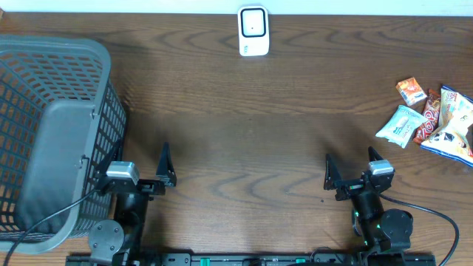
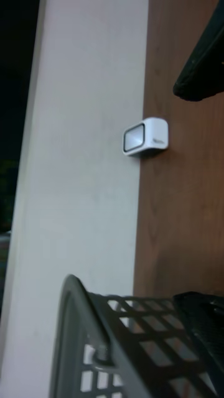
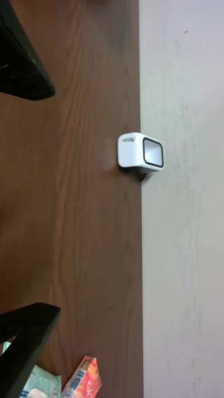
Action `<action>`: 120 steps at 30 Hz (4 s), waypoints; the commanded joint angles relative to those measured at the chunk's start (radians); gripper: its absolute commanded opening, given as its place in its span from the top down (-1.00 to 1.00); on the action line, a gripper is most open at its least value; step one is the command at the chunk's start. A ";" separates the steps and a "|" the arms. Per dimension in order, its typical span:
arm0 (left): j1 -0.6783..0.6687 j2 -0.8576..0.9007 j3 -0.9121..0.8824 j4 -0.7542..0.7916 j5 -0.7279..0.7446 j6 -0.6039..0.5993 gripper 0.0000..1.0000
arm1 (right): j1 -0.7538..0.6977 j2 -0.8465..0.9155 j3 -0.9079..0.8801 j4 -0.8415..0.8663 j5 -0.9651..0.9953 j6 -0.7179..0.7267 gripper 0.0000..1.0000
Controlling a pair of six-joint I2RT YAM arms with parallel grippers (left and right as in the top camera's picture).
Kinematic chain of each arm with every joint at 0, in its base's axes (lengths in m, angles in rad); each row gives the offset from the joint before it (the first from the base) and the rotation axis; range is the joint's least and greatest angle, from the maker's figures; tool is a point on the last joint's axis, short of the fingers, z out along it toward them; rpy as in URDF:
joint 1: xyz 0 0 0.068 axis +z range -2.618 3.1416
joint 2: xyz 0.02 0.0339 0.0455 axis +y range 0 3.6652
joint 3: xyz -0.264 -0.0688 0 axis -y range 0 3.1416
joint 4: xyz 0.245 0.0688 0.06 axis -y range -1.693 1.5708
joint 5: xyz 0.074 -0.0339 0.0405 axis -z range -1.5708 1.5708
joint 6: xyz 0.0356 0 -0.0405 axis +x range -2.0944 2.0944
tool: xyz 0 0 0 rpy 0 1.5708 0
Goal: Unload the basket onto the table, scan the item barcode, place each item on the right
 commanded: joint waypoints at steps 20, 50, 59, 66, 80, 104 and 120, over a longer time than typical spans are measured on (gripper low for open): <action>0.072 -0.055 -0.193 -0.106 -0.080 0.053 -0.96 | 0.006 -0.007 -0.001 -0.004 0.009 -0.009 -0.99; 0.072 -0.054 -0.193 -0.101 -0.051 0.053 -0.96 | 0.006 -0.007 -0.001 -0.004 0.009 -0.009 -0.98; 0.132 -0.054 -0.193 -0.101 -0.051 0.053 -0.96 | 0.006 -0.007 -0.001 -0.004 0.009 -0.009 -0.98; 0.139 -0.054 -0.193 -0.101 -0.051 0.053 -0.96 | 0.006 -0.007 -0.001 -0.004 0.009 -0.009 -0.98; 0.139 -0.052 -0.193 -0.101 -0.051 0.053 -0.96 | 0.006 -0.007 -0.001 -0.004 0.008 -0.009 -0.98; 0.139 -0.052 -0.193 -0.101 -0.051 0.053 -0.95 | 0.006 -0.007 -0.001 -0.004 0.009 -0.009 -0.99; 0.139 -0.052 -0.193 -0.101 -0.051 0.053 -0.96 | 0.006 -0.007 -0.001 -0.004 0.009 -0.009 -0.99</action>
